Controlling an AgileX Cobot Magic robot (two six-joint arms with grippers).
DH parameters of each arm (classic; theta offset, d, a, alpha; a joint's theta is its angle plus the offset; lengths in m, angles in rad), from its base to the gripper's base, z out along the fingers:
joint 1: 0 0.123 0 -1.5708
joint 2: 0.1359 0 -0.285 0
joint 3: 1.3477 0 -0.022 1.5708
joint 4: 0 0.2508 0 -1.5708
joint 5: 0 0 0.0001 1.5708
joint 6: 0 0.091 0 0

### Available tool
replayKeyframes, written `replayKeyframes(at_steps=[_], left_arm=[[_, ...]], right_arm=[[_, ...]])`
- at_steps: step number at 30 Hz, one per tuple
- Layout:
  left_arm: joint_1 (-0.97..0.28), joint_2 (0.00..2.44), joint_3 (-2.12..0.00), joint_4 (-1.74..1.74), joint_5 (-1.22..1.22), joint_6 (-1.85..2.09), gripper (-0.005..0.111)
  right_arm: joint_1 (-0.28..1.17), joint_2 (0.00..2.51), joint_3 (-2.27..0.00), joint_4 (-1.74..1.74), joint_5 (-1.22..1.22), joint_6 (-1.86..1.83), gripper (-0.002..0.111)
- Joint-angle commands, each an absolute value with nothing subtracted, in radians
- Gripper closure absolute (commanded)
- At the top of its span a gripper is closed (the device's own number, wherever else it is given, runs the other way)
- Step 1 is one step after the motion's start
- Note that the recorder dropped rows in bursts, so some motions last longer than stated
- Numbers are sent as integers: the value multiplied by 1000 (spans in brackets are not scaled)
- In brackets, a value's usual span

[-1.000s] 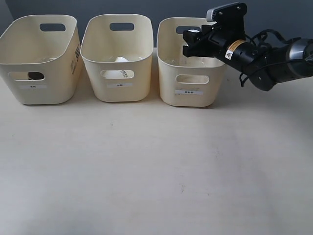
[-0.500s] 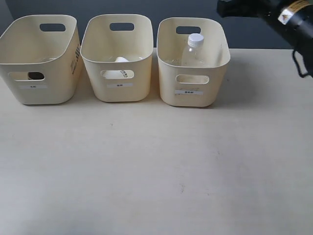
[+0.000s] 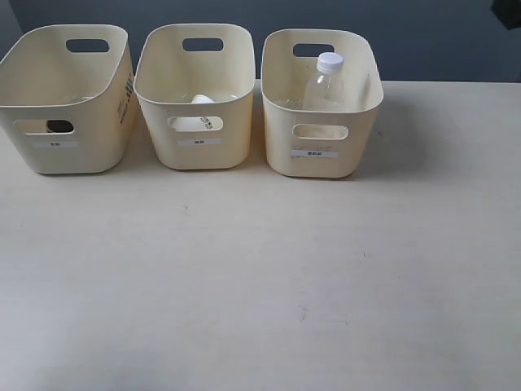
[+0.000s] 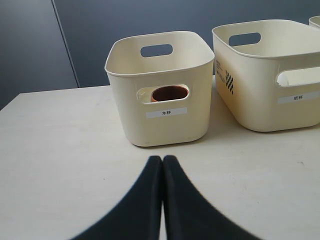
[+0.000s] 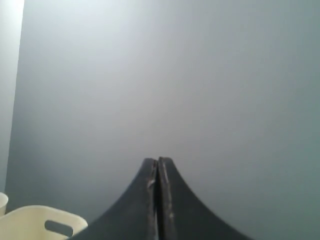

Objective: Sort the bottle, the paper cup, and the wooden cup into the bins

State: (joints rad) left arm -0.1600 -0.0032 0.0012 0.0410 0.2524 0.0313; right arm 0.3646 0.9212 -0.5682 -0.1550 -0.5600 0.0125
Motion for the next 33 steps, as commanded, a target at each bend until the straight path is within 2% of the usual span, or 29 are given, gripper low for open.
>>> replayKeyframes(at_steps=[1,7,10,11,13,16,23,33], left_arm=[[-163,0,0,43,239,28,107],[-163,0,0,43,239,28,107],[-163,0,0,43,239,28,107],[-161,0,0,43,239,28,107],[-161,0,0,43,239,28,107],[-161,0,0,43,239,28,107],[-161,0,0,43,239,28,107],[-161,0,0,43,239,28,107]], right_arm=[[360,845,-563,-147,-554,17,109],[349,774,-563,-148,-508,-12,109],[221,649,-563,-200,-179,208,109],[139,575,-561,-220,23,207,109],[47,454,-517,-245,160,164,109],[-15,262,-351,-245,52,105,109],[-84,100,0,-241,-182,104,109],[-89,2,0,-260,-6,104,109]])
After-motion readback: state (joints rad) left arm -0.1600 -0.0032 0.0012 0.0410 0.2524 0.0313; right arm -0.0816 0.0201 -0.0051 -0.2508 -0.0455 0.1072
